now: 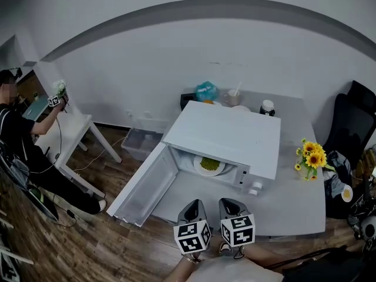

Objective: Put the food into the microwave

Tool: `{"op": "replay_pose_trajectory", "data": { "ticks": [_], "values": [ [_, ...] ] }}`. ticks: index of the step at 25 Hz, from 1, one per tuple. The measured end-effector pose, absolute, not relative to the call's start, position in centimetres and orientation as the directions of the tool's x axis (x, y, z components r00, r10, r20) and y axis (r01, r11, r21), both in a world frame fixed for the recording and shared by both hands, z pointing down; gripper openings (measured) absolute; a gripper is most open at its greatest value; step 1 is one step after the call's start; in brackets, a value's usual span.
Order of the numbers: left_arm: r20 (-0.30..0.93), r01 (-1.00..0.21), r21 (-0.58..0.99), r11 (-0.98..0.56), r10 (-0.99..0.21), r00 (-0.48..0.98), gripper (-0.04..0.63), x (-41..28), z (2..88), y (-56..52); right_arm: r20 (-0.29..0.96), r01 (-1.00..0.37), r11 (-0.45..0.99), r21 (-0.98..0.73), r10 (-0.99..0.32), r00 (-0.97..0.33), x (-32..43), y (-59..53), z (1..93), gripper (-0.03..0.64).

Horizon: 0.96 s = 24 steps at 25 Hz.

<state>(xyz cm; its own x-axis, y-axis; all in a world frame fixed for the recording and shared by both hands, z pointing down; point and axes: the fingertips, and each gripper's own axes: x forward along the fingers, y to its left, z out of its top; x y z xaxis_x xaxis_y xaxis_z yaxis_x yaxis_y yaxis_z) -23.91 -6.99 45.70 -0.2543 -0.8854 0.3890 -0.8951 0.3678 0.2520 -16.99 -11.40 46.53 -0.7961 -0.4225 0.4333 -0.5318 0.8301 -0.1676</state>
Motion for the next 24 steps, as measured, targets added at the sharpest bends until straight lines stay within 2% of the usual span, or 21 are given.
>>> {"op": "replay_pose_trajectory", "data": {
  "ticks": [24],
  "values": [
    [0.415, -0.882, 0.271, 0.386, -0.873, -0.255, 0.003, -24.37, 46.7, -6.12, 0.44, -0.553, 0.815, -0.173, -0.438, -0.784, -16.69, -11.27, 46.82, 0.015]
  ]
}}
